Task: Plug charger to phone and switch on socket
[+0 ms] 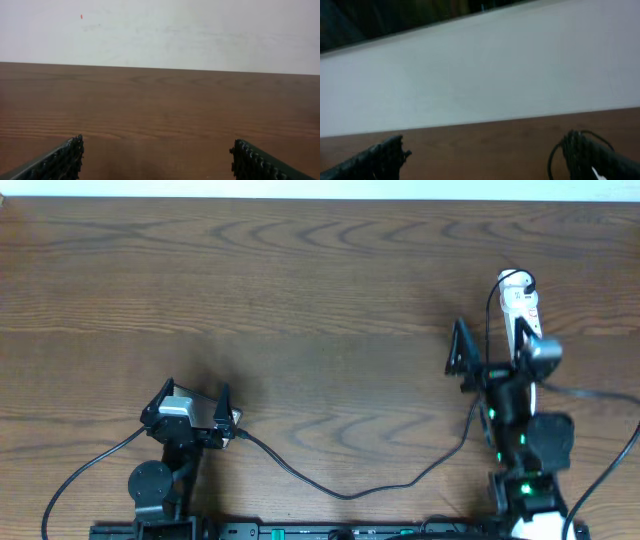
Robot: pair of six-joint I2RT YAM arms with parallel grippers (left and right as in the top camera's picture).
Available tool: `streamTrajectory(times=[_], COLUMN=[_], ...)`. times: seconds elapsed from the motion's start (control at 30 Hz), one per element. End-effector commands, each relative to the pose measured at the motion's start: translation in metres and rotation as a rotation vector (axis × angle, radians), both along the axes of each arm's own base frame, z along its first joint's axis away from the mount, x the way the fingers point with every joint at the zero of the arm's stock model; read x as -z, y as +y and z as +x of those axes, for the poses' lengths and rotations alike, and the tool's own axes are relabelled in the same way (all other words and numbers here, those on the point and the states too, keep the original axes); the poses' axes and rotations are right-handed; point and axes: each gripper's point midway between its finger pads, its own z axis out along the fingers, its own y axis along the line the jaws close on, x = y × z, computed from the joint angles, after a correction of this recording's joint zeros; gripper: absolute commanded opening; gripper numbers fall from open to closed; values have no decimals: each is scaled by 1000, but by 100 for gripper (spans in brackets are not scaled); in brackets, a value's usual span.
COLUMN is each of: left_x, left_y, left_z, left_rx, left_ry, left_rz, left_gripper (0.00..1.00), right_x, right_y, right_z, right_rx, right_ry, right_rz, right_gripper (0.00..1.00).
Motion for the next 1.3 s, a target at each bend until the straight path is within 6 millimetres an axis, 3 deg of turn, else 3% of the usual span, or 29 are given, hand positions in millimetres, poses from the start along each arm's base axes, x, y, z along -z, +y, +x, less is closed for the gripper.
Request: streamTrajectory(times=[0.0,0.2,0.5,1.1,1.27], left_x=[14,14,14,14,14], left_y=[-7,-7,-7,-7,-7], left_z=[-2,-2,-2,-2,-2], left_rx=[42,42,42,42,42], left_ry=[47,48,47,47,47], left_rz=[-9,-9,-9,-9,-9], left_gripper=[93,93,93,93,93], right_x=[6,17,17,99,108], right_y=[-2,-6,-11,-20,-23], right_z=[-19,-45,-56,-56,-56], right_rx=[6,14,50,87,92], right_ry=[-70,-169,-172,149,179], right_rz=[-17,-28,-99,-198,-266], right_gripper=[99,99,99,99,99])
